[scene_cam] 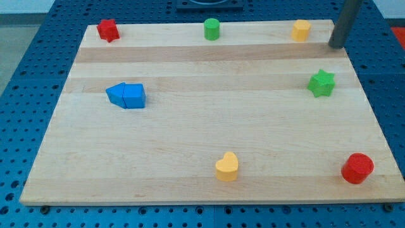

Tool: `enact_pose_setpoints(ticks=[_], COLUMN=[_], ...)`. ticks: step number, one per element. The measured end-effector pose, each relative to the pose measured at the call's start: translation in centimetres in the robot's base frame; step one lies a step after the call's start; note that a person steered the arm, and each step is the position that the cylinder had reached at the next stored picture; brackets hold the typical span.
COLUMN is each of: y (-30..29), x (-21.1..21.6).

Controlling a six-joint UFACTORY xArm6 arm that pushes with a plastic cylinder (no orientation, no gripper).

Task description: Push the yellow hexagon towards the center of the board

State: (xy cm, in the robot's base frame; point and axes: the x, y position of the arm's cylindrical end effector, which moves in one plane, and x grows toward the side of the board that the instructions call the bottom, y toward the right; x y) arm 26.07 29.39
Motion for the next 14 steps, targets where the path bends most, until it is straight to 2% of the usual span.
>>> enact_pose_setpoints(ticks=[1,2,3,5,7,9,12,14], y=[-0.5,-3.1,-4.6,-6.7,-10.8,-13.3,-19.9,-21.0], x=[-3.7,-5.0,-4.9,-1.9,-4.4,-1.6,0.2,4.5])
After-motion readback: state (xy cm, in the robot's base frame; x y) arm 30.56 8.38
